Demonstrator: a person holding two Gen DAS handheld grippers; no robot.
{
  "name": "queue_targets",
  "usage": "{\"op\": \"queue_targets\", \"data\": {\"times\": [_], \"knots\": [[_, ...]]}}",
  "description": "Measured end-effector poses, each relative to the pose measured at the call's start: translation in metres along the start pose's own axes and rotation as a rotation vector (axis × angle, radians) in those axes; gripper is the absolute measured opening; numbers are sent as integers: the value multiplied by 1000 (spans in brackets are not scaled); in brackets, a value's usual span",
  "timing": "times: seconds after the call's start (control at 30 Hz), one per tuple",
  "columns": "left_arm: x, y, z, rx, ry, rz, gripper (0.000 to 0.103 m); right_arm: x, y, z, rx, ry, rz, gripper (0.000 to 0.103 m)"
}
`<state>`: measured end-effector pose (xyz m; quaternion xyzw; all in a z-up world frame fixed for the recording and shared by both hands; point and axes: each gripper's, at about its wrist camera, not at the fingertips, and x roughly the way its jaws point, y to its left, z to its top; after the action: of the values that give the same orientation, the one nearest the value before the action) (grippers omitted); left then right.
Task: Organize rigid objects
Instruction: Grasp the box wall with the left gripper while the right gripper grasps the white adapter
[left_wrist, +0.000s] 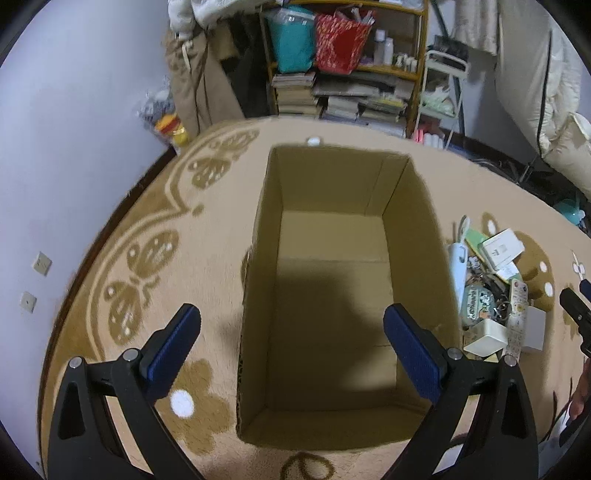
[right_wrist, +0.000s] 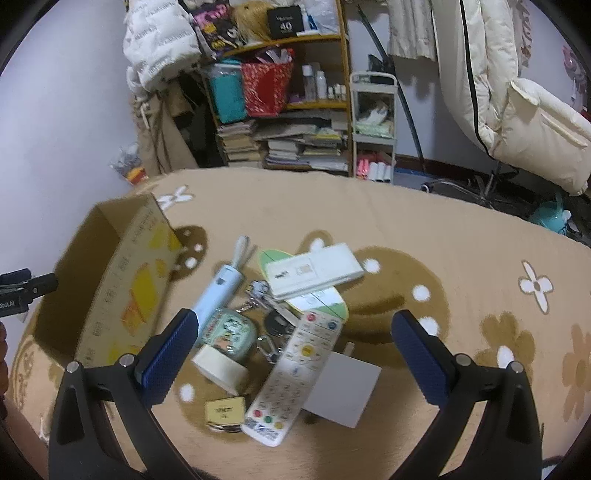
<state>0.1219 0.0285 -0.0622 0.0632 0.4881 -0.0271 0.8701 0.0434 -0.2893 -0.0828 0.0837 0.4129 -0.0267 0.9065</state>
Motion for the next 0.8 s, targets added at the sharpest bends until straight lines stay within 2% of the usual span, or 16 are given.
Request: {"op": "queue_targets", "data": {"times": [0.27,0.3,0.33,0.43,0.63,0.73,0.8], "knots": [[25,6,-3,-31,71,-3,98,26,-16,-7,51,80,-31,103],[26,7,-3,-36,74,-12,96,29,-18,-8,63,87,-30,103],[27,7,-5,-40,75,-20,90,31,-20,-9,71,93,-30,103],[33,10,-7,-49,104,-33,81,38,-22,-13,83,125,-50,103],[45,12,-11,-60,166,-6,56,55,-27,-21,70,199,-100,102],[51,13,-15,-65,197,6,43,62,-29,-25,77,234,-119,99],[52,14,-16,-63,199,27,39,67,-30,-29,76,265,-134,90]]}}
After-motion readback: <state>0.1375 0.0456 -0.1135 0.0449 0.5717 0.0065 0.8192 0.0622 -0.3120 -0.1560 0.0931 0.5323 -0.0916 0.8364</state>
